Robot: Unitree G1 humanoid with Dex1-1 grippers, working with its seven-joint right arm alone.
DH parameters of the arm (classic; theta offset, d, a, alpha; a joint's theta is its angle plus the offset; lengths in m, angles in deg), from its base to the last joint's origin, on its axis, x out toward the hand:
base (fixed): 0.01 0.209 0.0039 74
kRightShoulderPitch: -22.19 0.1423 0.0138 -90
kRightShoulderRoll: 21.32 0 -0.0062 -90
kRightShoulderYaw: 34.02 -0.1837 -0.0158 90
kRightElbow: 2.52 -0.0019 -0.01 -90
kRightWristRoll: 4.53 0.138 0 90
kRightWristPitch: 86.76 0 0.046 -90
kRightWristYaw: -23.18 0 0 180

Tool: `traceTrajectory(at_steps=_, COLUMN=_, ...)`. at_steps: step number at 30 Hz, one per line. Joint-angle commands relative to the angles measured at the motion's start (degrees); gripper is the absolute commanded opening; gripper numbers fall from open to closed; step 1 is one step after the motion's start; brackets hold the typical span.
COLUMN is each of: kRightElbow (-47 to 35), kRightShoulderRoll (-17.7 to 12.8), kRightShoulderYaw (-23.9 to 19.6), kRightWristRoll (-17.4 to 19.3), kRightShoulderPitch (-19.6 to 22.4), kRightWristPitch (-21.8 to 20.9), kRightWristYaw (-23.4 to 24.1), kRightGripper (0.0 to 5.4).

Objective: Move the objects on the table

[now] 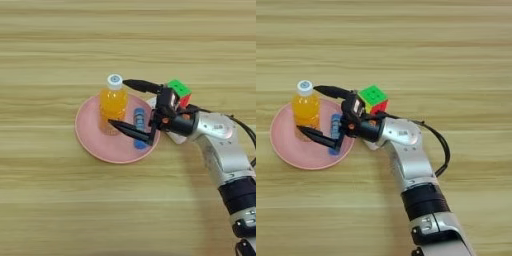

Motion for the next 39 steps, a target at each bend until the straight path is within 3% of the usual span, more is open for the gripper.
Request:
traceTrajectory(at_steps=1, kRightElbow=0.0, kRightShoulderRoll=0.0, kRightShoulderYaw=0.3, kRightWristRoll=-2.1, kRightShoulderPitch=4.4, kRightWristPitch=-3.7, kRightWristYaw=2.9, kRightGripper=5.34)
traceTrajectory(at_steps=9, kRightElbow=3.7, kRightShoulderRoll=1.2, kRightShoulderYaw=1.2, kRightWristRoll=-4.3, kRightShoulderPitch=5.7, kRightWristPitch=-5.5, kRightWristYaw=4.9, kRightGripper=5.34)
traceTrajectory(at_steps=17, kRightElbow=11.5, kRightShoulderRoll=3.5, kRightShoulderYaw=1.5, kRightWristRoll=-8.7, kRightShoulderPitch=8.9, kRightWristPitch=-4.9, kRightWristYaw=12.2, kRightGripper=5.34)
traceTrajectory(at_steps=26, kRightElbow=15.6, kRightShoulderRoll=5.3, kRightShoulderYaw=1.5, kRightWristRoll=-10.1, kRightShoulderPitch=10.7, kRightWristPitch=-5.6, kRightWristYaw=15.4, kRightGripper=5.34)
traceTrajectory(at_steps=39, kRightElbow=15.8, kRightShoulderRoll=5.9, kRightShoulderYaw=0.6, kRightWristRoll=-8.8, kRightShoulderPitch=11.2, kRightWristPitch=-5.8, kRightWristYaw=16.2, kRightGripper=4.12)
